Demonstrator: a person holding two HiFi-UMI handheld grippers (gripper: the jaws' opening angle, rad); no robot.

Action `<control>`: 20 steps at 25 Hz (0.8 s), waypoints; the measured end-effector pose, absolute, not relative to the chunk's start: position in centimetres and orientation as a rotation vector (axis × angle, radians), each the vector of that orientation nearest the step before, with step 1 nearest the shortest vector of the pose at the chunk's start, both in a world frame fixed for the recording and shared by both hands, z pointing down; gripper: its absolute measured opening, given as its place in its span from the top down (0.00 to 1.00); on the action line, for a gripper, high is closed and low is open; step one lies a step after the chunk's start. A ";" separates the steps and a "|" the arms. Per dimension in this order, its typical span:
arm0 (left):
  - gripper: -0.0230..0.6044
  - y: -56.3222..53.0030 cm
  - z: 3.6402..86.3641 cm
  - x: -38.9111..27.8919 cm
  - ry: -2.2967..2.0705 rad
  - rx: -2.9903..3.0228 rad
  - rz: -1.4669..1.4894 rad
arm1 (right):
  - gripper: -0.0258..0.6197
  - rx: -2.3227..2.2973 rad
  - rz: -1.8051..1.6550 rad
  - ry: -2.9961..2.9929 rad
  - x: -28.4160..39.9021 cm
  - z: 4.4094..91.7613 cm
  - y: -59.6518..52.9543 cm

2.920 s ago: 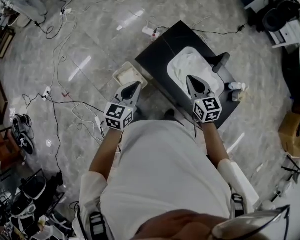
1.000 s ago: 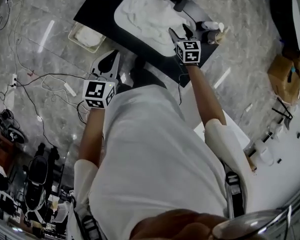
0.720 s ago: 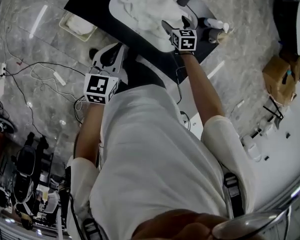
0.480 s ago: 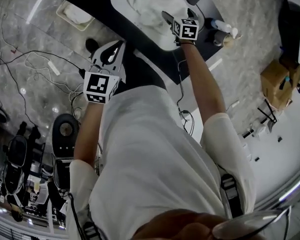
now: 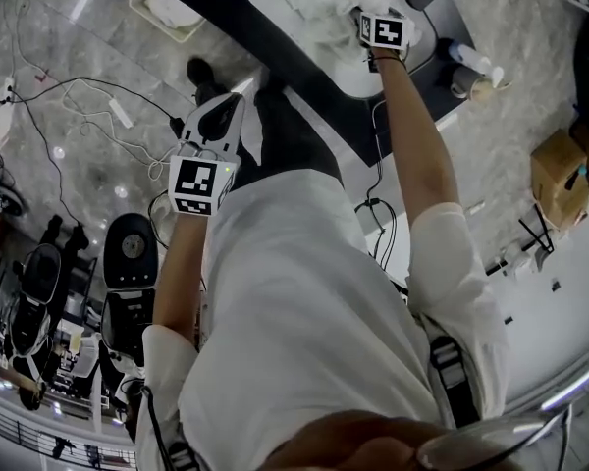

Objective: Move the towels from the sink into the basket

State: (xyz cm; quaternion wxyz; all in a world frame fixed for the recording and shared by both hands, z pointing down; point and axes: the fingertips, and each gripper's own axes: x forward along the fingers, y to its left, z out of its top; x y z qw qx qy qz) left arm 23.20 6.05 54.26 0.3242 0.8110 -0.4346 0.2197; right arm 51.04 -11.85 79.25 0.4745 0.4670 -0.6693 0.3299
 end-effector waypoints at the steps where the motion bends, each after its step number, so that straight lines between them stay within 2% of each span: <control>1: 0.95 6.2 54.2 22.8 -1.140 2.127 0.582 | 0.53 1.144 0.788 -1.633 50.9 79.0 -11.7; 3: 0.95 6.3 54.0 22.3 -1.142 2.133 0.589 | 0.66 1.131 0.738 -1.633 50.7 78.2 -11.4; 6: 0.95 6.3 53.4 21.6 -1.141 2.158 0.590 | 0.76 1.116 0.758 -1.650 50.6 76.9 -10.1; 13: 0.95 6.6 50.1 19.4 -1.161 2.244 0.615 | 0.79 1.097 0.758 -1.743 48.2 71.0 -5.7; 20: 0.95 7.3 44.8 13.9 -1.241 2.265 0.607 | 0.79 1.173 0.698 -1.866 45.2 61.4 -2.9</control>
